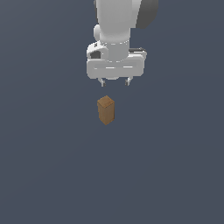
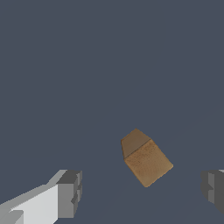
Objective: Pick up the object and move it to a goal position.
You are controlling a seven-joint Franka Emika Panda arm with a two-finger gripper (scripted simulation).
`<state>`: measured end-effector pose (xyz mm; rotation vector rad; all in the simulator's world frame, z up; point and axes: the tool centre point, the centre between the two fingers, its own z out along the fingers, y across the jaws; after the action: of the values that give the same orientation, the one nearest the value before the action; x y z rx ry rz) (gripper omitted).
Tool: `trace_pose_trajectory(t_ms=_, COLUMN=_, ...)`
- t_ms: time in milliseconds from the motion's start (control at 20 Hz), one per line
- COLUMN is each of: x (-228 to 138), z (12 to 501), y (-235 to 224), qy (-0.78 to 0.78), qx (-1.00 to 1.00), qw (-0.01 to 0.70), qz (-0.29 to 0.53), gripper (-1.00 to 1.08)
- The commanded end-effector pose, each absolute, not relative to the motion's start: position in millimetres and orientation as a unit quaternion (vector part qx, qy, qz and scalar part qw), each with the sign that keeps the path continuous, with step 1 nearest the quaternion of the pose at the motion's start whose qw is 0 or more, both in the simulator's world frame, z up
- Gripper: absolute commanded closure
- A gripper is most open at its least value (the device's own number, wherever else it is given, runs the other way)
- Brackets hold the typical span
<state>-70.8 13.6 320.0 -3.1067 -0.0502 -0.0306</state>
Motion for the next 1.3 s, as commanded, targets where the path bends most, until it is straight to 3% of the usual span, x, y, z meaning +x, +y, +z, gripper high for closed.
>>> trace_pose_trajectory(t_ms=0, x=-70.8, z=320.0, y=13.6, qy=-0.016, qx=-1.000, qw=0.017, qz=-0.010, gripper=-0.92)
trace_pose_trajectory(t_ms=1250, x=-81.0, z=296.6, y=0.7, qy=-0.061, qx=-0.998, qw=0.014, qz=-0.002, gripper=-0.92)
